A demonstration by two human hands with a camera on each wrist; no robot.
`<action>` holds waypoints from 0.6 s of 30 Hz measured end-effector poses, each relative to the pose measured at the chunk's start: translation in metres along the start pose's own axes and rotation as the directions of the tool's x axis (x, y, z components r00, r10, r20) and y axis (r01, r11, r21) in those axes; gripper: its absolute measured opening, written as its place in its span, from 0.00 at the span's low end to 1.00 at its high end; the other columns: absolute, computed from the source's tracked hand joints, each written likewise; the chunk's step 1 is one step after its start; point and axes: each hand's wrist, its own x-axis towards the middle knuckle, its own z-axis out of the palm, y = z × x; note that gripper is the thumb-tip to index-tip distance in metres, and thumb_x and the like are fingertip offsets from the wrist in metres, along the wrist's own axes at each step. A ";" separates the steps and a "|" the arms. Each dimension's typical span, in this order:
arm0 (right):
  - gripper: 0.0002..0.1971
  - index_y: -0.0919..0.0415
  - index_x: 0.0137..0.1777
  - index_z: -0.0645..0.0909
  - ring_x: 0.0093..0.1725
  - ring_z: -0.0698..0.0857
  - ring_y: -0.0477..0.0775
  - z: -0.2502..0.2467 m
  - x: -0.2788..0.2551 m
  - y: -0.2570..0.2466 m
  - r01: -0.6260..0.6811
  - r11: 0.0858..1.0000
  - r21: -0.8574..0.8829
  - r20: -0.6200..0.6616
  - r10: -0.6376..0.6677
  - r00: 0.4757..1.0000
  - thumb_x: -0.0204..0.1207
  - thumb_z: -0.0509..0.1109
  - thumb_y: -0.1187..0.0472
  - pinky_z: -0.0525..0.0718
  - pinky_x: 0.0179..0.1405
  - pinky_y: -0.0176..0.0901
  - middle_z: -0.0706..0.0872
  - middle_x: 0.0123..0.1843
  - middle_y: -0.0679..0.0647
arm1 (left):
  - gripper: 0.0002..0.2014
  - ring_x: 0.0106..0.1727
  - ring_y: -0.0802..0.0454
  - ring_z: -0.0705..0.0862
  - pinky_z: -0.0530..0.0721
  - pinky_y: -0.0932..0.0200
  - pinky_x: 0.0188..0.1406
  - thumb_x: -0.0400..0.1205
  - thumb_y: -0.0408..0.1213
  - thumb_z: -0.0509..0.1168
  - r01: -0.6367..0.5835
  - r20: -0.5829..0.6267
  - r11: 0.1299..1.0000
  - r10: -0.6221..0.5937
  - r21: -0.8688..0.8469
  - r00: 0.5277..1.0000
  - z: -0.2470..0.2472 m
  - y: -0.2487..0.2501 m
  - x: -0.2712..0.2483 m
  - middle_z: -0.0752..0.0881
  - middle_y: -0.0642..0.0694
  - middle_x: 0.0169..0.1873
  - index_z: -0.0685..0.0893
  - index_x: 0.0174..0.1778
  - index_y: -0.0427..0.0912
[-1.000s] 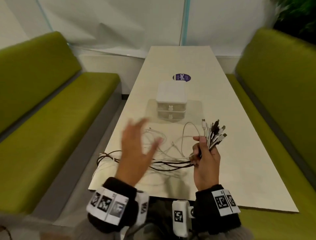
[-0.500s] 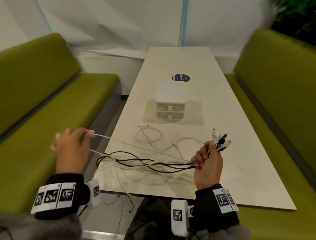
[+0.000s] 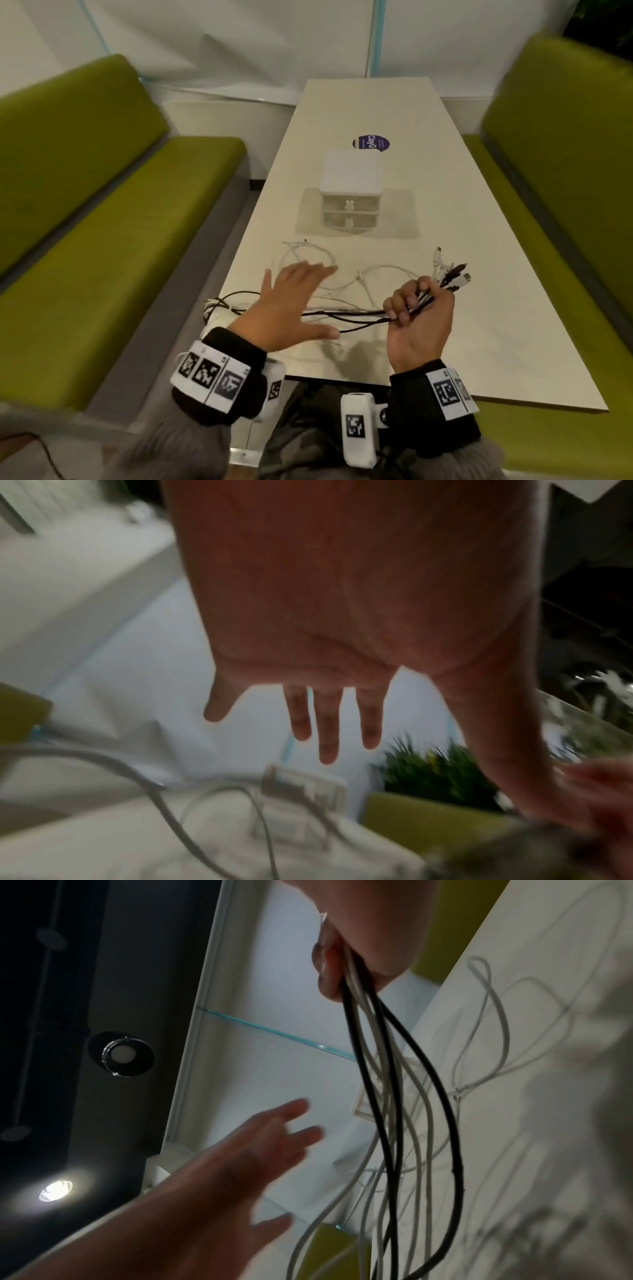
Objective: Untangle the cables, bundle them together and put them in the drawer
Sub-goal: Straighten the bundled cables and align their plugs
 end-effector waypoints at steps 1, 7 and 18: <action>0.12 0.54 0.32 0.64 0.18 0.55 0.47 0.001 0.000 -0.001 -0.005 1.000 0.003 0.010 0.005 1.000 0.78 0.51 0.61 0.58 0.19 0.36 0.61 0.23 0.49 | 0.40 0.82 0.56 0.48 0.41 0.32 0.79 0.73 0.66 0.62 0.013 0.110 1.000 -0.014 0.007 0.994 0.012 0.015 0.002 0.58 0.57 0.79 0.50 0.78 0.66; 0.12 0.55 0.32 0.64 0.18 0.56 0.48 -0.003 0.000 -0.007 0.004 0.999 0.032 -0.022 -0.004 1.000 0.78 0.51 0.62 0.59 0.18 0.36 0.62 0.23 0.49 | 0.19 0.72 0.52 0.73 0.64 0.41 0.75 0.88 0.40 0.48 0.024 0.244 1.000 -0.021 -0.008 0.969 0.024 -0.007 0.024 0.77 0.54 0.71 0.70 0.74 0.59; 0.12 0.55 0.33 0.65 0.18 0.60 0.50 -0.004 0.004 -0.008 -0.023 0.998 0.065 -0.045 0.026 0.999 0.79 0.50 0.63 0.68 0.21 0.38 0.65 0.24 0.50 | 0.20 0.63 0.59 0.77 0.76 0.67 0.53 0.81 0.50 0.63 0.092 0.317 0.993 -0.110 0.071 0.942 -0.086 -0.017 0.027 0.79 0.59 0.62 0.72 0.70 0.64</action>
